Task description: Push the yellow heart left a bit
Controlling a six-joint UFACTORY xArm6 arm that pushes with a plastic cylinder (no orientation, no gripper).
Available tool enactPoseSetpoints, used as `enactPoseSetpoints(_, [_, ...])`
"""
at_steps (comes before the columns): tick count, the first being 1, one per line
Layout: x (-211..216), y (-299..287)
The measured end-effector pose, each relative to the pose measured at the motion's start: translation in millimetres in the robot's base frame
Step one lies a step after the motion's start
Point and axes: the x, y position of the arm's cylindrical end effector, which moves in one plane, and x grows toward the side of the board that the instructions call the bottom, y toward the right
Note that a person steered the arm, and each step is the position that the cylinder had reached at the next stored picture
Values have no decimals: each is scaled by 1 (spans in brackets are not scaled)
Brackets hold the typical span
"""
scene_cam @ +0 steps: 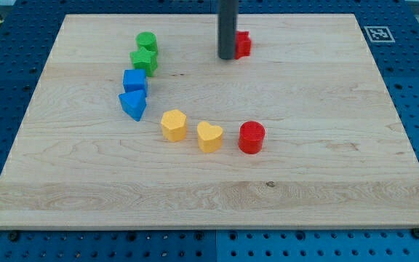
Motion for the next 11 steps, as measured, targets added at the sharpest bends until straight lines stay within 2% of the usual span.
enactPoseSetpoints(3, [12,6])
enactPoseSetpoints(4, [57,-19])
enactPoseSetpoints(5, [85,-59])
enactPoseSetpoints(7, [135,-74])
enactPoseSetpoints(8, [142,-80])
enactPoseSetpoints(9, [144,-69])
enactPoseSetpoints(11, [145,34])
